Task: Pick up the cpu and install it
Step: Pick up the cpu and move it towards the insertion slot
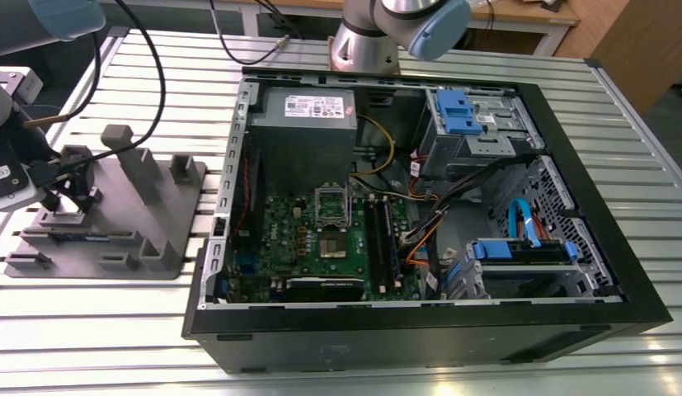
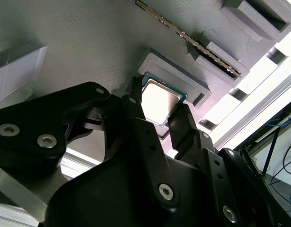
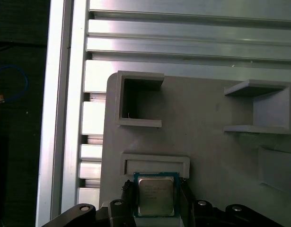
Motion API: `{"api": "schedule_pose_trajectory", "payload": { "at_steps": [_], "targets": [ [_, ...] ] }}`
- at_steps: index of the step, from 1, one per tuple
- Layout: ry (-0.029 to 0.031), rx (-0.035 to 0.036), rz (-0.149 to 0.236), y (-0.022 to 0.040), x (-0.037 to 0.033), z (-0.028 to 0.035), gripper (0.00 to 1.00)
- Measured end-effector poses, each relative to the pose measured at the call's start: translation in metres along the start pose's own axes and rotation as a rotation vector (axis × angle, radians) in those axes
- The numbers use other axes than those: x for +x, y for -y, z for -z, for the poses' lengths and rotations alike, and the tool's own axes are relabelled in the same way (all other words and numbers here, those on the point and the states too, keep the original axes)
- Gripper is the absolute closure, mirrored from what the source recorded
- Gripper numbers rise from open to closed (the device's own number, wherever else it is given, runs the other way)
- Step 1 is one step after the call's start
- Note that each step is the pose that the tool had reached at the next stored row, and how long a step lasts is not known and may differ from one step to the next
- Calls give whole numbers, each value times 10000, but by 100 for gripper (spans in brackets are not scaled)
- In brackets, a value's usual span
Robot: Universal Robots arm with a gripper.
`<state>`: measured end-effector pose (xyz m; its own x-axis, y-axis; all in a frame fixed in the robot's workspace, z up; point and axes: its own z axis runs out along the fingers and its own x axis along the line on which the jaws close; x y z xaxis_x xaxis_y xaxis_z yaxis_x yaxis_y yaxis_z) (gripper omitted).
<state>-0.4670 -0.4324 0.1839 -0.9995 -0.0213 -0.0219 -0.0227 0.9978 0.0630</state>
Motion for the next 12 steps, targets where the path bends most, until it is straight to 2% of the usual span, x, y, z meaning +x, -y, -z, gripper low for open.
{"api": "schedule_pose_trajectory", "payload": {
  "at_steps": [12],
  "targets": [
    [0, 0, 0, 2, -11, 0, 53]
  ]
}}
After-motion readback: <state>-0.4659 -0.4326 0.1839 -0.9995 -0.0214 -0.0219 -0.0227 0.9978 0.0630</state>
